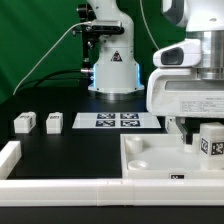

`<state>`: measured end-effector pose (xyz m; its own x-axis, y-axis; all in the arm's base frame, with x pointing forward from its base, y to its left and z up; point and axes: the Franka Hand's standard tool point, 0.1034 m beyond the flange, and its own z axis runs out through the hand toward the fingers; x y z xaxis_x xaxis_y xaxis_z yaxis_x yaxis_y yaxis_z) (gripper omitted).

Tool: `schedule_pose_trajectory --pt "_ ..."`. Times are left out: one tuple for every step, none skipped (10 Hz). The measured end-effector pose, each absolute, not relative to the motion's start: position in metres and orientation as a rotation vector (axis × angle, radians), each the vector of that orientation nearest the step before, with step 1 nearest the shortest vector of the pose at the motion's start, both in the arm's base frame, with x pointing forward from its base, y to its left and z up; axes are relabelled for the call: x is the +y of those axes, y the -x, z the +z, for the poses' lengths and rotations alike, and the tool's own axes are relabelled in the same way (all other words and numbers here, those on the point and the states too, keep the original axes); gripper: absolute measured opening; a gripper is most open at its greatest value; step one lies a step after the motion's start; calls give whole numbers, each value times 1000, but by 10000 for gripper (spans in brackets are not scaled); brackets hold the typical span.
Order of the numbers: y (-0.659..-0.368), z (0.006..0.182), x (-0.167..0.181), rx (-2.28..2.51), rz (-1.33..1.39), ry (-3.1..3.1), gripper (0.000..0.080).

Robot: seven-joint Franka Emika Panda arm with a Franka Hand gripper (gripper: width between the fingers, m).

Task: Assemble one leg

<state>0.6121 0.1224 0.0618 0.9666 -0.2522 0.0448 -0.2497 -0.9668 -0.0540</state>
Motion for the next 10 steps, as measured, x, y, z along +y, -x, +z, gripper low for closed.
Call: schedule_pose_trajectory --pt "-612 62 123 301 -83 3081 649" --pt "-612 62 122 79 -95 3107 649" --pt "-611 61 122 -70 -97 3114 649" --pt "-611 61 121 -231 -98 3115 649" --pt "-612 61 119 -421 -100 3108 649" --pt "-612 61 117 -581 -100 3089 649" --pt "-612 61 117 -593 -100 3087 649" --pt "-612 61 117 -591 -100 3087 515" --pt "-612 61 117 -591 -100 3087 515" --pt "-612 61 117 -591 -100 3087 359"
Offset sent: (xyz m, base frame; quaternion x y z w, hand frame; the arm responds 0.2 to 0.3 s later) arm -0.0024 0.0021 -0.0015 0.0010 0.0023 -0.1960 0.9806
